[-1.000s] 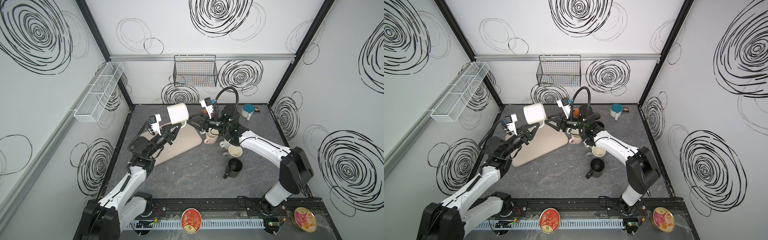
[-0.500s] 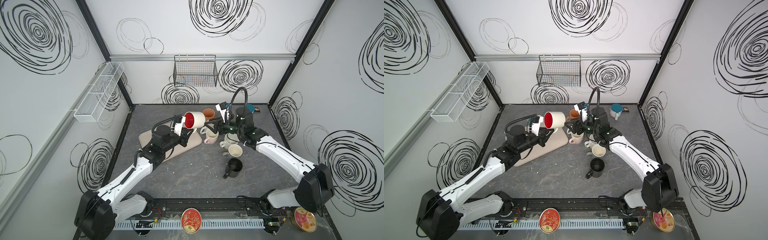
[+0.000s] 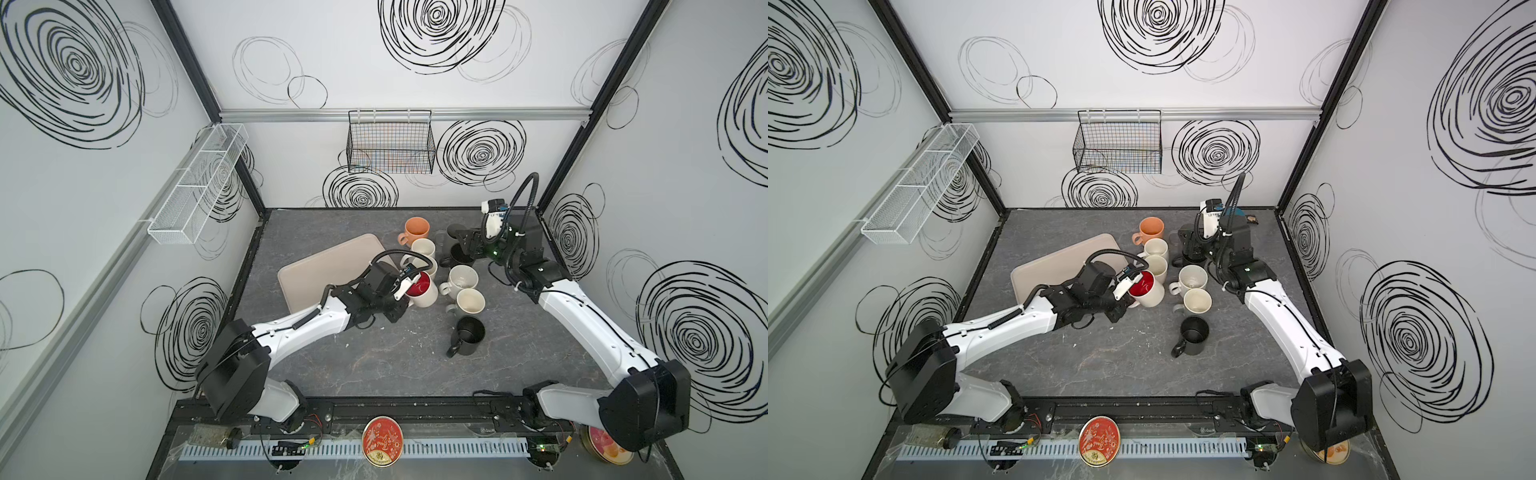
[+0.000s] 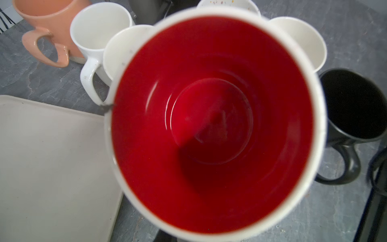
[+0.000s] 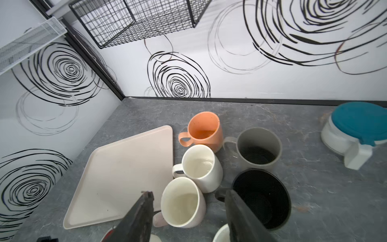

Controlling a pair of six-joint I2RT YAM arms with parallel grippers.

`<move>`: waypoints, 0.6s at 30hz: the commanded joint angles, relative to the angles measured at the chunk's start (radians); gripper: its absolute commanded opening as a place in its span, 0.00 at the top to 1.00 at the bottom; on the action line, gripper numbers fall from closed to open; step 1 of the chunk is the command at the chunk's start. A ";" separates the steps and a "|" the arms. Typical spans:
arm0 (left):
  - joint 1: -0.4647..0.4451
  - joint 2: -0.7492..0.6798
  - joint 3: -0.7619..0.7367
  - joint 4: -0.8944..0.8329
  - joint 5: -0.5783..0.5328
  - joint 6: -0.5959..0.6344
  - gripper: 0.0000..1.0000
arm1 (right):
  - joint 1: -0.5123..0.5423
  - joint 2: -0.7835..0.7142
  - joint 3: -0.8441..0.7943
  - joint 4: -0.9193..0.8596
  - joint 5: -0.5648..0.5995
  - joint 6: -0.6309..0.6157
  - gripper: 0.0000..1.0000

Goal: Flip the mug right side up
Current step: 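Lower the red-lined mug beside the other mugs with the left gripper while the right withdraws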

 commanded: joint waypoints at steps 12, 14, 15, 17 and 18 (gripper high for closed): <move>-0.063 0.154 0.139 -0.057 -0.121 0.115 1.00 | -0.060 -0.057 -0.052 -0.081 0.129 -0.027 0.38; -0.067 0.175 0.147 -0.059 -0.131 0.117 1.00 | -0.071 -0.064 -0.059 -0.084 0.139 -0.027 0.37; -0.070 0.187 0.154 -0.065 -0.140 0.118 1.00 | -0.075 -0.066 -0.062 -0.086 0.142 -0.028 0.37; -0.074 0.211 0.172 -0.081 -0.156 0.120 1.00 | -0.085 -0.072 -0.067 -0.089 0.151 -0.028 0.36; -0.076 0.223 0.181 -0.087 -0.164 0.119 1.00 | -0.088 -0.075 -0.071 -0.090 0.157 -0.030 0.36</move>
